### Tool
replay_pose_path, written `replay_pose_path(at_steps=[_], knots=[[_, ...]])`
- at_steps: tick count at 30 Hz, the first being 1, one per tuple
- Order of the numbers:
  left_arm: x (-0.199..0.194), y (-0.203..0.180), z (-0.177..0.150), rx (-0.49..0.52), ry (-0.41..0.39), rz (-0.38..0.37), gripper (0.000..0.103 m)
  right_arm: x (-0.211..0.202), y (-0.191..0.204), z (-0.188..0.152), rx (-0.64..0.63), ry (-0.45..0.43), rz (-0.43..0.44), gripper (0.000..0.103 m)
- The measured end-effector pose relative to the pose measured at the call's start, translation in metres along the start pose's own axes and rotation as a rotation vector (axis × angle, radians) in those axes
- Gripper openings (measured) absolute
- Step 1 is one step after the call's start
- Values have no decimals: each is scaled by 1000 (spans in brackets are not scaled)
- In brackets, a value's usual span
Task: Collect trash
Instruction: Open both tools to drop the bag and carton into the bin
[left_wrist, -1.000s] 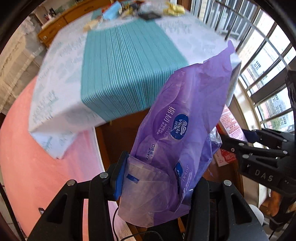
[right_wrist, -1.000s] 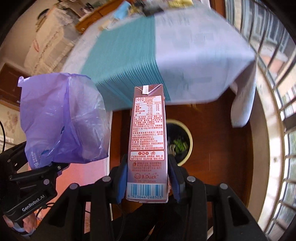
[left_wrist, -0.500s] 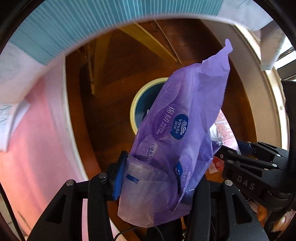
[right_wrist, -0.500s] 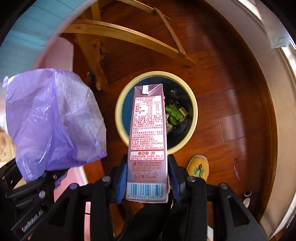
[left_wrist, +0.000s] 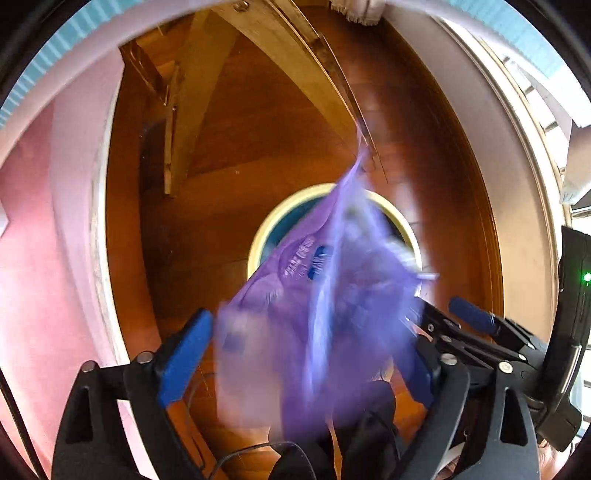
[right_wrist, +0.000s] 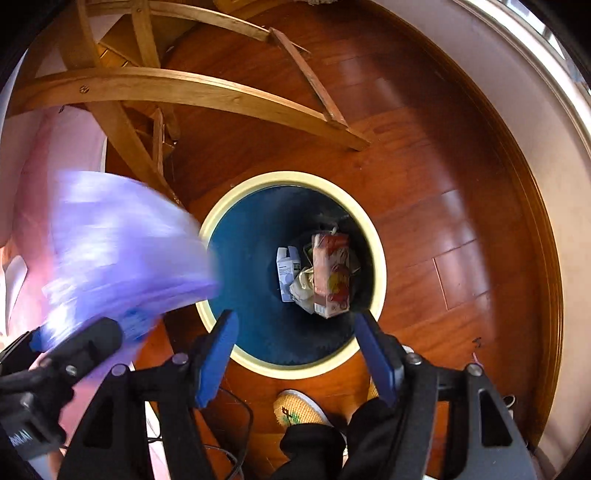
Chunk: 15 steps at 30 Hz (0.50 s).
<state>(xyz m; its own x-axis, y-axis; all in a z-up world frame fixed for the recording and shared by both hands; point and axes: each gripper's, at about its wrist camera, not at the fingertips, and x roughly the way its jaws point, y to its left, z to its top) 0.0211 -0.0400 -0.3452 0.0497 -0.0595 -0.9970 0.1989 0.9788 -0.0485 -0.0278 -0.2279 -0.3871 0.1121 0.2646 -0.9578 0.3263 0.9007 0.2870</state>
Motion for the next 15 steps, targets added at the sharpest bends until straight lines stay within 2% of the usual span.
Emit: replay_pose_path(at_steps=[8, 15], knots=[[-14, 4, -2, 11, -4, 29, 92, -8, 0, 3, 11, 6, 5, 66], [-40, 16, 0, -14, -23, 18, 92, -30, 3, 5, 34, -11, 32, 66]])
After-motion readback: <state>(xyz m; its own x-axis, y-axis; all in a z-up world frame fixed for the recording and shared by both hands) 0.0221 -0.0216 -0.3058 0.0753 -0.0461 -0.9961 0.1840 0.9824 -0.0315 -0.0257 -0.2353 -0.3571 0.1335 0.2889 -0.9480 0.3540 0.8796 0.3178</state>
